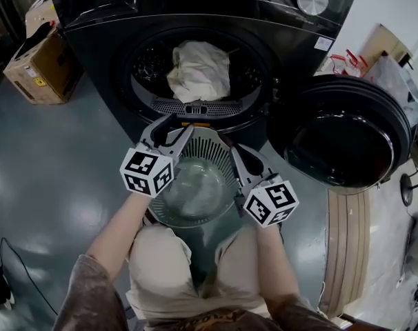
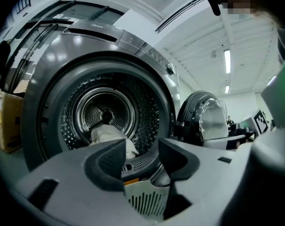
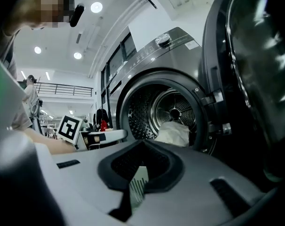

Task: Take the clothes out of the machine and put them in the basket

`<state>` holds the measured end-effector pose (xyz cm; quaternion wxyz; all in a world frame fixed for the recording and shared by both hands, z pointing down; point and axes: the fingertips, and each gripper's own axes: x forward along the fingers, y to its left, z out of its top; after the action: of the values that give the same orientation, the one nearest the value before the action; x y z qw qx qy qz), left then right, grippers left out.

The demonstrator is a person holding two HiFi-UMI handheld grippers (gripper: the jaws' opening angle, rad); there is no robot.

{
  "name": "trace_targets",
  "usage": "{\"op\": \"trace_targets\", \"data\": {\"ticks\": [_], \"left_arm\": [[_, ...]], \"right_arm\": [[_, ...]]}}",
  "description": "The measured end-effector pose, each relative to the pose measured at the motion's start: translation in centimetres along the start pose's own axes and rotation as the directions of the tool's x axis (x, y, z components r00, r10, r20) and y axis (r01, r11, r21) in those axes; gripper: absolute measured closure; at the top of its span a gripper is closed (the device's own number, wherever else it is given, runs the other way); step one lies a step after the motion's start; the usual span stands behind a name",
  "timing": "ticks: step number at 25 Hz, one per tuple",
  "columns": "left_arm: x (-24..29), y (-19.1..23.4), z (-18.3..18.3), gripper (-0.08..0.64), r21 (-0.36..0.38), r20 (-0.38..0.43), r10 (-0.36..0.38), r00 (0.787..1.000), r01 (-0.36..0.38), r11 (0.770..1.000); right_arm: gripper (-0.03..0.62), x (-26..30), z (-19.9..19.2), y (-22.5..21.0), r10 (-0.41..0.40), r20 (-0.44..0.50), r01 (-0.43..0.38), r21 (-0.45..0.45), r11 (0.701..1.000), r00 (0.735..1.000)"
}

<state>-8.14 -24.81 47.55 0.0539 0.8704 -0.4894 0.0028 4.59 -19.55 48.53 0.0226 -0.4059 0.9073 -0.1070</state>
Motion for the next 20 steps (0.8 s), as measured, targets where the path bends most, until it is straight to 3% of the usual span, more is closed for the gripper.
{"op": "trace_targets", "data": {"ticks": [3,6,11,18,20], "left_arm": [[1.4,0.8,-0.8,0.227,-0.004,-0.015,0.014,1.000,-0.014,1.000],[3.1,2.1,-1.6,0.179,0.008,-0.034,0.029,0.999,-0.029,1.000],[6.8,4.5,-3.9,0.161,0.056,-0.120,0.051,0.991,-0.044,0.997],[12.0,5.7,-5.7,0.167,0.156,-0.196,0.070,0.978,-0.039,0.987],[13.3,6.3,-5.8,0.173,0.151,-0.215,0.074,0.974,-0.042,0.988]], "right_arm": [[0.597,-0.2,-0.4,-0.2,-0.016,-0.012,0.016,0.003,1.000,1.000],[0.597,-0.3,-0.1,-0.1,-0.019,0.003,0.019,0.037,0.999,1.000],[0.597,-0.2,0.3,0.2,-0.021,0.026,0.019,0.073,0.997,0.999],[0.597,-0.2,0.3,0.3,-0.032,0.012,0.031,0.039,0.999,0.999],[0.597,0.0,0.1,0.5,-0.026,0.001,0.026,0.017,1.000,1.000]]}}
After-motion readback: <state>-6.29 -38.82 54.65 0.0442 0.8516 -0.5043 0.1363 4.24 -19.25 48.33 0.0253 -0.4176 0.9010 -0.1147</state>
